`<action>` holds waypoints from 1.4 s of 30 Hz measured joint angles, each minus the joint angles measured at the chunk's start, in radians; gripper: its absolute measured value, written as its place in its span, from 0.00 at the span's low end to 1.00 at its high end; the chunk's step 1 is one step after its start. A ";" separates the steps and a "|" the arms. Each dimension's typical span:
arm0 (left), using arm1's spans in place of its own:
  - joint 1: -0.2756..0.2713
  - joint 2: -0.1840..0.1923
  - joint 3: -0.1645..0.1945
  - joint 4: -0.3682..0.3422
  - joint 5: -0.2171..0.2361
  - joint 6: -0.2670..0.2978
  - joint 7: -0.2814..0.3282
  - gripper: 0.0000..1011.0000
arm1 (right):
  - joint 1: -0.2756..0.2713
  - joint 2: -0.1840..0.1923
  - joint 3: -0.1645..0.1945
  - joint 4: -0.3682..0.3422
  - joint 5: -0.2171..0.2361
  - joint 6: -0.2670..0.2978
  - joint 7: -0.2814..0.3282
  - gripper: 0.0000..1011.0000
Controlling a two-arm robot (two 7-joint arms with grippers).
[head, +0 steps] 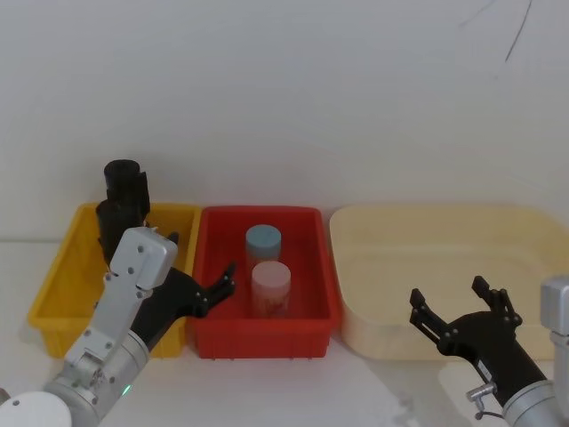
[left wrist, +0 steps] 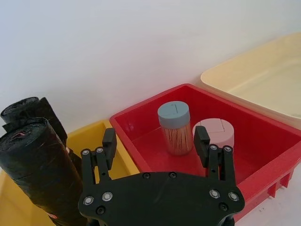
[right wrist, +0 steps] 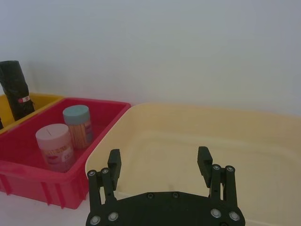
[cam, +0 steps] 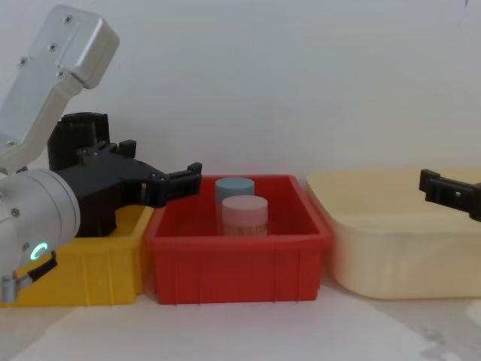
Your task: Pick up the garbage bag with the one hand and transfer it to the other hand.
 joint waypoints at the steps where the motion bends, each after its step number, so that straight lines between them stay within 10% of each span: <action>1: 0.000 0.000 0.000 0.000 0.000 0.000 0.000 0.99 | 0.000 0.000 0.000 0.000 0.000 0.000 0.000 0.99; 42: -0.007 -0.001 0.001 0.001 0.001 0.001 -0.006 0.99 | 0.001 0.000 0.000 -0.003 -0.005 0.003 0.000 0.99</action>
